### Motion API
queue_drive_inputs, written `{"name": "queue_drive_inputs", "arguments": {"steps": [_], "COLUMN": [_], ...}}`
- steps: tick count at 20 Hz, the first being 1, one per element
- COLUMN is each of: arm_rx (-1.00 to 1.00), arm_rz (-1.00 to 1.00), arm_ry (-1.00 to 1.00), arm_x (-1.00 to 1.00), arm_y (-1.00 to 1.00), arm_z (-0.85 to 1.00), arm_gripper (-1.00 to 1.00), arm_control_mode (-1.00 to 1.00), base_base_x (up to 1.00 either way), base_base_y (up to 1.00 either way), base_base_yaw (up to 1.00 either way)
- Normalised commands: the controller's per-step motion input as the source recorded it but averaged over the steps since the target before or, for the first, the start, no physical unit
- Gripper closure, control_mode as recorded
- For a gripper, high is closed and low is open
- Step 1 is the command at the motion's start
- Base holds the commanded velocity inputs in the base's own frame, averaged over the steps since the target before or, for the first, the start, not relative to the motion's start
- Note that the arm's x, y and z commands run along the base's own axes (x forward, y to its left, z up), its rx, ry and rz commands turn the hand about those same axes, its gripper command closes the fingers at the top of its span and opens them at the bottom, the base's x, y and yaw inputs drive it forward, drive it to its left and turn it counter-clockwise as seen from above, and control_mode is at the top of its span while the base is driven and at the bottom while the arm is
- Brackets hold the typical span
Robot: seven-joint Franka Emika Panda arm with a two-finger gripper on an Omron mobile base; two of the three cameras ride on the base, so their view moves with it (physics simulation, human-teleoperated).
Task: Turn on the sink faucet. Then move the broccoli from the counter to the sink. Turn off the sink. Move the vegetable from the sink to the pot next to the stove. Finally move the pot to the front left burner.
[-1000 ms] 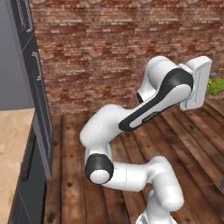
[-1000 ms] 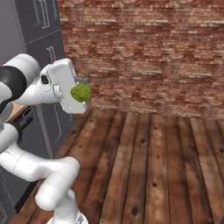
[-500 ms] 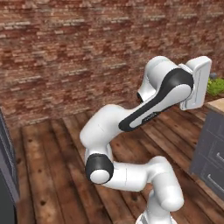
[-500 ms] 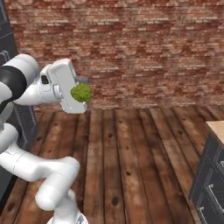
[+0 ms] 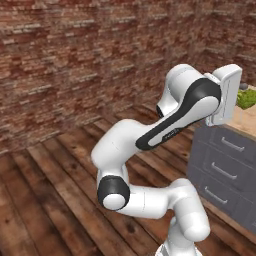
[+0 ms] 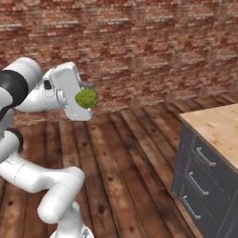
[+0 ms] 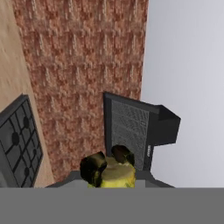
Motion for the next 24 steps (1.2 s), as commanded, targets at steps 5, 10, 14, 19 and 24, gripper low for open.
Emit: {"name": "queue_drive_inputs", "arguments": {"steps": [5,10,14,19,24], "arm_rx": [0.00,0.00,0.00,0.00,0.00], "arm_rz": [0.00,0.00,0.00,0.00,0.00], "arm_ry": [0.00,0.00,0.00,0.00,0.00], "arm_x": [0.00,0.00,0.00,0.00,0.00], "arm_y": [0.00,0.00,0.00,0.00,0.00], "arm_z": [0.00,0.00,0.00,0.00,0.00], "arm_gripper": [1.00,1.00,1.00,1.00,1.00], "arm_control_mode": [1.00,1.00,1.00,1.00,1.00], "base_base_x": [0.00,0.00,0.00,0.00,0.00], "base_base_y": [-0.26,-0.27,-0.25,-0.27,-0.32], "base_base_yaw": [-0.39,-0.38,-0.37,-0.36,-0.34]}}
